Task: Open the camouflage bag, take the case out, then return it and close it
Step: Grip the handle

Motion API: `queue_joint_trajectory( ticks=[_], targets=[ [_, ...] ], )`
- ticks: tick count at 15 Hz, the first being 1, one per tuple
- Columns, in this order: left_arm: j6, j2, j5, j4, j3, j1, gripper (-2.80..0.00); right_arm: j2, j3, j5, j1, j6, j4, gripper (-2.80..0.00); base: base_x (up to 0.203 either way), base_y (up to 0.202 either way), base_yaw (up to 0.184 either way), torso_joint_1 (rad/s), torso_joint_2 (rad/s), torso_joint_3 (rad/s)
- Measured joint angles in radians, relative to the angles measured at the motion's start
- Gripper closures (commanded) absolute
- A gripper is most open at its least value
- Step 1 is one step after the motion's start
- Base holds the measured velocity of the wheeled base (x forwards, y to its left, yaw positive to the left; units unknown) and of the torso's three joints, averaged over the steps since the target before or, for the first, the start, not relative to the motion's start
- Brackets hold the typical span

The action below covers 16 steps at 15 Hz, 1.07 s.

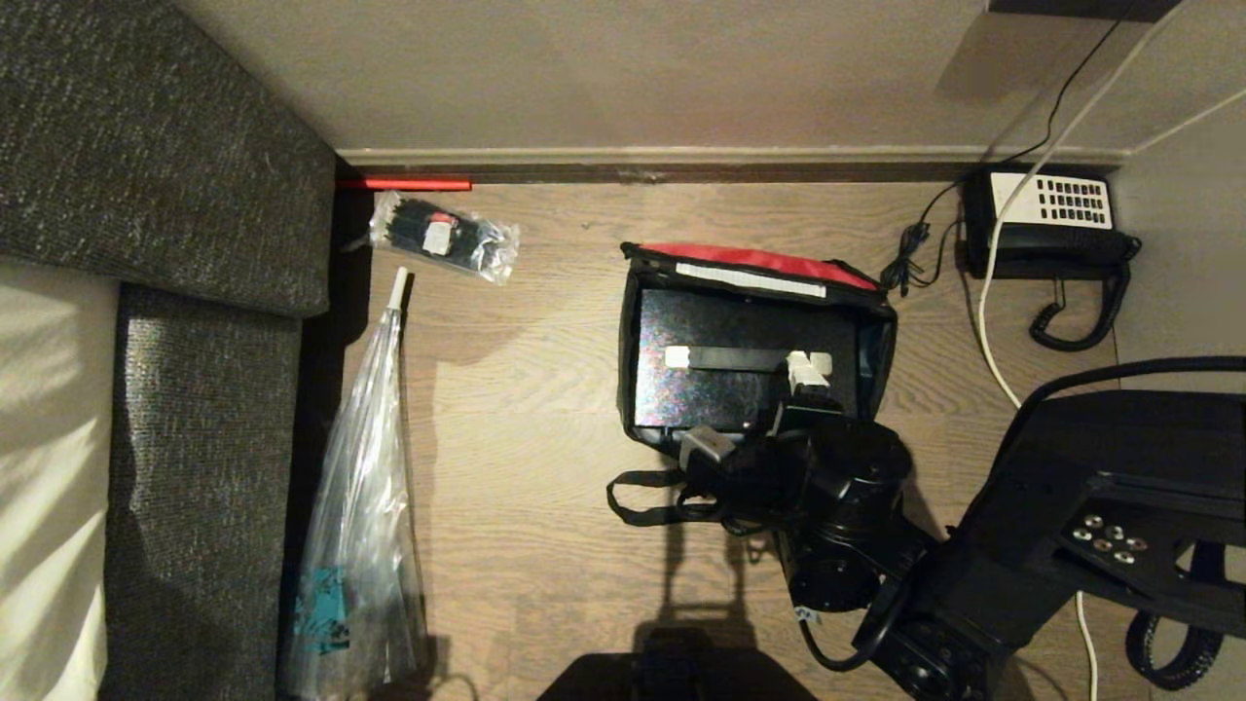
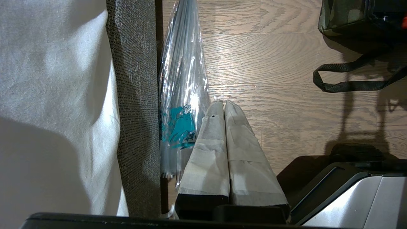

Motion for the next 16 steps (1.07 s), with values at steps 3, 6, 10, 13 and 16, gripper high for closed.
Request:
queue_joint_trajectory(
  ticks=[3,6,10,13,16],
  targets=[
    [0.0,0.0,0.0,0.0,0.0,0.0,0.0,-0.002,-0.013,-0.004,0.0,0.004,0.0,-2.8,0.0,0.0,0.0,0.0,0.0,0.0],
    [0.0,0.0,0.0,0.0,0.0,0.0,0.0,0.001,-0.019,-0.004,0.0,0.006,0.0,-2.8,0.0,0.0,0.0,0.0,0.0,0.0],
    [0.0,0.0,0.0,0.0,0.0,0.0,0.0,0.012,-0.038,-0.003,-0.001,0.009,0.0,-2.8,0.0,0.0,0.0,0.0,0.0,0.0],
    [0.0,0.0,0.0,0.0,0.0,0.0,0.0,0.018,-0.065,-0.005,-0.001,0.004,0.0,-2.8,0.0,0.0,0.0,0.0,0.0,0.0],
    [0.0,0.0,0.0,0.0,0.0,0.0,0.0,0.027,-0.093,-0.012,-0.001,-0.005,0.0,-2.8,0.0,0.0,0.0,0.0,0.0,0.0]
  ],
)
